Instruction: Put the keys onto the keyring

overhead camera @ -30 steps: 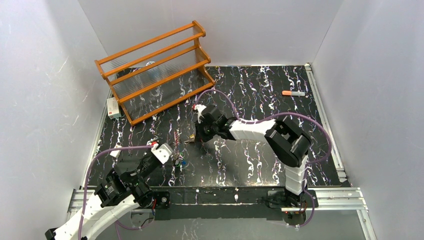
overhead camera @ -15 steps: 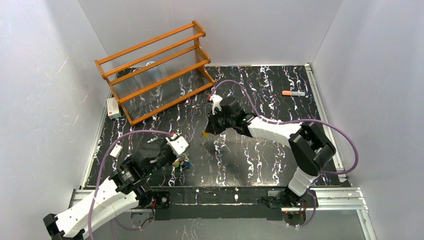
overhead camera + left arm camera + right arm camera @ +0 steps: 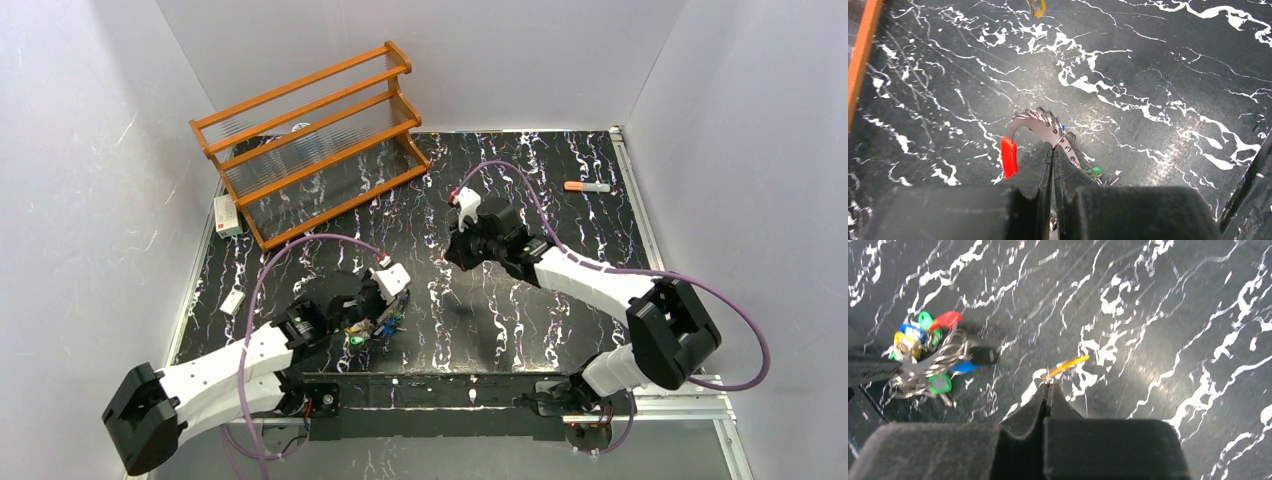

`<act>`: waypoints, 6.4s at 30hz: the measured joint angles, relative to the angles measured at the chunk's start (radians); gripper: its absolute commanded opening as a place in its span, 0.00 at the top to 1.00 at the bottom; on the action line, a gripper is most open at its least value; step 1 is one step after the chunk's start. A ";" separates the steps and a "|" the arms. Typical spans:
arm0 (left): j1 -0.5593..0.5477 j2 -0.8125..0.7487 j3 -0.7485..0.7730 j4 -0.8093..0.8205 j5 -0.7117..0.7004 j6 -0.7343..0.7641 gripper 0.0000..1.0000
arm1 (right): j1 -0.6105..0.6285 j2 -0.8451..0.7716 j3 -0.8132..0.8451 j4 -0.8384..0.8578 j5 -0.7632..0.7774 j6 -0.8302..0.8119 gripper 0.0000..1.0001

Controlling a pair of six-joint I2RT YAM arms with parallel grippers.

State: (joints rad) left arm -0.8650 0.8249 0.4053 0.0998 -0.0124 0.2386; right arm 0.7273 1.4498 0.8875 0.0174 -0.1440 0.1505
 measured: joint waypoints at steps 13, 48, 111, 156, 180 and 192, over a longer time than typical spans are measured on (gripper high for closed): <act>0.000 0.183 -0.153 0.423 0.113 -0.051 1.00 | -0.007 -0.076 -0.100 -0.061 -0.175 -0.079 0.99; 0.000 0.161 -0.249 0.654 0.194 -0.049 1.00 | 0.119 0.060 0.008 -0.108 -0.450 -0.117 0.99; 0.004 0.089 -0.301 0.691 0.177 -0.102 1.00 | 0.150 0.022 -0.072 -0.021 -0.251 -0.034 0.62; 0.004 0.037 -0.316 0.708 0.278 -0.082 1.00 | 0.150 -0.067 -0.399 0.682 -0.548 -0.522 0.67; 0.004 0.020 -0.317 0.716 0.262 -0.050 0.64 | 0.150 -0.042 -0.327 0.425 -0.455 -0.627 0.99; 0.004 0.130 -0.316 0.703 0.296 0.059 0.53 | 0.150 -0.111 -0.283 0.076 -0.342 -0.628 0.99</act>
State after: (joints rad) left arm -0.8612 0.9554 0.0895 0.8028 0.2836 0.2974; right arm 0.8776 1.3392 0.6044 0.0933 -0.4862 -0.4778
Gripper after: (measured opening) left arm 0.468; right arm 0.031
